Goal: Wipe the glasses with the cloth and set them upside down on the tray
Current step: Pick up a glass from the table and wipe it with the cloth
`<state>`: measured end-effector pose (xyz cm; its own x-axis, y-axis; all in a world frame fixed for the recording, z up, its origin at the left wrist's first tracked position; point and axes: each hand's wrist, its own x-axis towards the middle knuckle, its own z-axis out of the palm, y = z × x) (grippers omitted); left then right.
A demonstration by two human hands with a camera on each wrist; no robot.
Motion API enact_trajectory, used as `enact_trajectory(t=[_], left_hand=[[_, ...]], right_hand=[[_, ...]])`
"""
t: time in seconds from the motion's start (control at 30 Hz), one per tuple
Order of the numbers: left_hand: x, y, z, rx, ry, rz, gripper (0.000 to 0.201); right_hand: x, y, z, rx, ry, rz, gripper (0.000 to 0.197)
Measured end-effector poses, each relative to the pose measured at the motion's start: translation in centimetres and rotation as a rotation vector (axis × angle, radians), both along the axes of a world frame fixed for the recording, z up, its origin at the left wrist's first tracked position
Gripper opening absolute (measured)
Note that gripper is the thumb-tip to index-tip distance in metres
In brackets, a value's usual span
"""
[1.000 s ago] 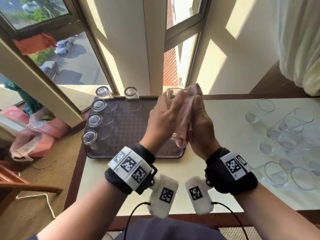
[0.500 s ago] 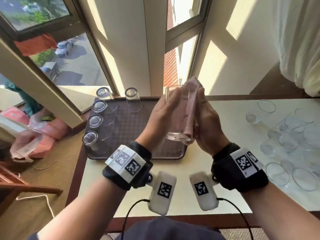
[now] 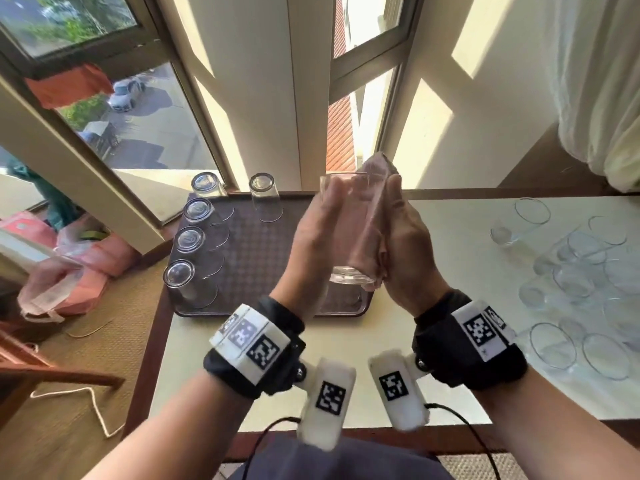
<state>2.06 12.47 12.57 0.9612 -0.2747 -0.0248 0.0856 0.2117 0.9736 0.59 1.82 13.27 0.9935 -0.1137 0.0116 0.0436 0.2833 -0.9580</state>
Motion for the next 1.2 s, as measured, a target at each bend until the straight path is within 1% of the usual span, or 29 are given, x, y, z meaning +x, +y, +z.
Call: enact_trajectory(t=[0.03,0.07,0.1,0.13,0.17,0.2,0.23,0.27,0.3,0.33,0.37,0.4,0.43,0.47,0.5,0.53,0.6,0.63,0.73,0.83,0.9,0.97,1.03,1.13,1.2], left_hand=[[0.2,0.2,-0.2,-0.038,0.043,-0.061,0.059],[0.5,0.4,-0.5,-0.025,0.053,-0.078,0.057],[0.7,0.5,-0.3,0.006,0.035,-0.061,0.056],[0.9,0.6,-0.3,0.056,0.005,-0.004,0.058],[1.2,0.6,-0.5,0.098,-0.025,0.063,0.063],[1.3,0.5,-0.8,0.13,-0.039,0.119,0.064],[1.0,0.3,-0.8,0.145,-0.024,0.152,0.064],[0.5,0.0,-0.7,0.148,0.0,0.149,0.071],[0.2,-0.3,-1.0,0.157,0.034,0.14,0.085],[-0.1,-0.6,-1.0,0.167,0.063,0.138,0.095],[-0.3,-0.7,-1.1,0.161,0.086,0.14,0.099],[-0.2,-0.7,-1.3,0.132,0.1,0.119,0.095],[-0.1,-0.6,-1.5,0.078,0.112,0.081,0.085],[0.2,-0.4,-1.6,0.03,0.126,0.048,0.069],[0.3,-0.1,-1.6,-0.02,0.147,0.021,0.059],[0.3,0.2,-1.7,-0.073,0.17,-0.003,0.06],[0.2,0.3,-2.1,-0.17,0.204,-0.047,0.078],[0.0,0.3,-2.2,-0.201,0.207,-0.059,0.084],[-0.3,0.5,-2.3,-0.227,0.212,-0.053,0.091],[0.3,1.4,-2.2,-0.247,0.201,-0.133,0.095],[0.9,2.0,-2.0,-0.243,0.169,-0.177,0.09],[1.4,2.3,-1.7,-0.225,0.101,-0.195,0.087],[1.7,2.4,-1.6,-0.14,0.012,-0.203,0.086],[2.0,2.4,-1.8,0.019,-0.115,-0.252,0.079],[1.9,2.3,-2.2,0.085,-0.17,-0.278,0.075]], right_hand=[[0.0,-0.3,-0.1,0.064,0.025,0.017,0.06],[0.0,-0.5,-0.3,0.117,0.035,0.021,0.059],[0.0,-0.6,-0.4,0.135,0.04,0.003,0.059],[0.0,-0.5,-0.4,0.1,0.032,-0.025,0.061],[0.1,-0.5,-0.7,0.0,0.014,-0.062,0.062],[0.2,-0.5,-1.2,-0.124,-0.009,-0.103,0.058],[0.3,-0.4,-1.6,-0.246,-0.031,-0.135,0.049],[0.4,-0.2,-1.9,-0.343,-0.043,-0.144,0.04],[0.4,0.0,-2.1,-0.398,-0.045,-0.131,0.033],[0.5,0.1,-2.2,-0.407,-0.036,-0.107,0.031],[0.6,0.1,-2.2,-0.374,-0.027,-0.091,0.032],[0.7,0.1,-1.9,-0.299,-0.01,-0.067,0.039],[0.6,0.2,-1.5,-0.201,0.019,-0.033,0.044],[0.5,0.2,-1.3,-0.099,0.045,0.003,0.047],[0.4,0.3,-1.1,-0.016,0.069,0.034,0.047],[0.4,0.4,-1.1,0.046,0.091,0.061,0.046],[0.3,0.5,-1.2,0.151,0.142,0.113,0.046],[0.3,0.6,-1.3,0.195,0.168,0.129,0.05],[0.0,0.3,-1.1,0.301,0.265,0.175,0.063],[-0.4,-0.5,-0.8,0.417,0.318,0.245,0.068],[-0.3,-1.2,-1.0,0.513,0.352,0.254,0.063],[-0.3,-1.7,-1.4,0.546,0.393,0.282,0.055],[-0.2,-2.0,-1.9,0.565,0.436,0.302,0.05],[-0.1,-2.0,-2.8,0.59,0.516,0.237,0.045],[-0.3,-1.8,-2.8,0.549,0.533,0.215,0.041]])
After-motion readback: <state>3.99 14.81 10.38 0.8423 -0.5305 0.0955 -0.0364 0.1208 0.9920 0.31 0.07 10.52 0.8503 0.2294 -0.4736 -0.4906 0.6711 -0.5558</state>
